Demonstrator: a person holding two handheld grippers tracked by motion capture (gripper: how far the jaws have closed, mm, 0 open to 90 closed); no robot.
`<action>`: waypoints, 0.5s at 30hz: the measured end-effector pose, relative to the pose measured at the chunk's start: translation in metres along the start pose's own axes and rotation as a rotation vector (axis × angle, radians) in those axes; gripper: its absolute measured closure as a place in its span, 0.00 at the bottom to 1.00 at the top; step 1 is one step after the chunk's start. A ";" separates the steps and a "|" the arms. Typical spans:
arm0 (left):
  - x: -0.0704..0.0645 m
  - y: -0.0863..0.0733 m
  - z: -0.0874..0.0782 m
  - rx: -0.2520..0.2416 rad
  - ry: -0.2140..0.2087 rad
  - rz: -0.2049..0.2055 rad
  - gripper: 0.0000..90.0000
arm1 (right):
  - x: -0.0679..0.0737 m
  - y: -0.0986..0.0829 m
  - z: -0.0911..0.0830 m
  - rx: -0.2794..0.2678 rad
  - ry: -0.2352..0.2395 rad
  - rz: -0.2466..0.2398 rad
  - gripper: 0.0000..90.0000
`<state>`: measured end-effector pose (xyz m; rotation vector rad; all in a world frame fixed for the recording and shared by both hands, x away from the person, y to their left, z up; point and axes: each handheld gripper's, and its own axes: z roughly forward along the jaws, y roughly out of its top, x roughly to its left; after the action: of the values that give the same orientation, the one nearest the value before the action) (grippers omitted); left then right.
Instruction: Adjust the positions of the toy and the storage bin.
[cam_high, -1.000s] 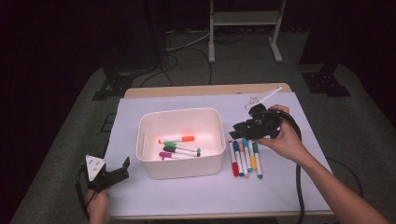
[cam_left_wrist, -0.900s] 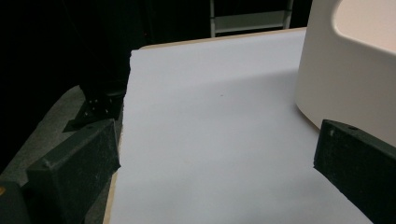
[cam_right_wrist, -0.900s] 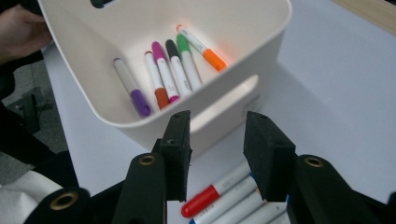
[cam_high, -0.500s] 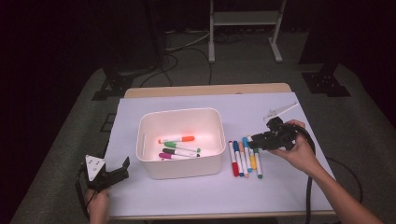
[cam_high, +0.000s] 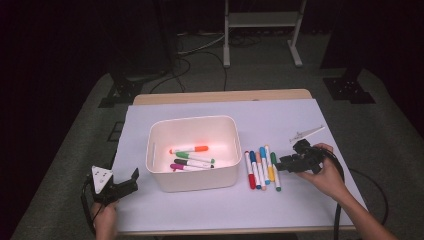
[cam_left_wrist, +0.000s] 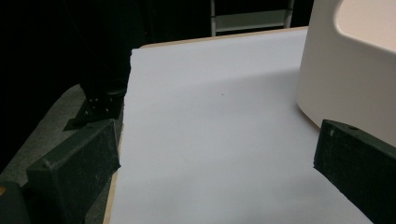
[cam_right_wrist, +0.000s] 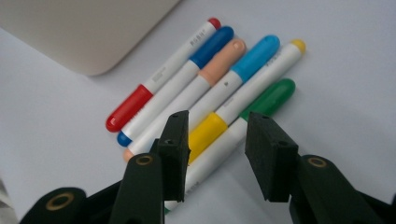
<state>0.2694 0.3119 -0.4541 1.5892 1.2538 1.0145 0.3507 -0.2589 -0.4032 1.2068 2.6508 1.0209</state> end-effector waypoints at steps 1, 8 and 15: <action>0.000 0.000 0.000 0.000 0.000 0.000 0.00 | 0.000 -0.002 0.002 0.001 -0.006 0.000 0.65; 0.000 0.000 0.000 -0.001 -0.002 0.001 0.00 | 0.001 -0.006 0.014 0.024 -0.019 0.002 0.64; 0.000 0.000 -0.001 -0.003 -0.003 0.004 0.00 | -0.001 -0.007 0.024 0.043 -0.068 0.010 0.64</action>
<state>0.2688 0.3118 -0.4540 1.5906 1.2467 1.0156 0.3541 -0.2499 -0.4263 1.2415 2.6307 0.9112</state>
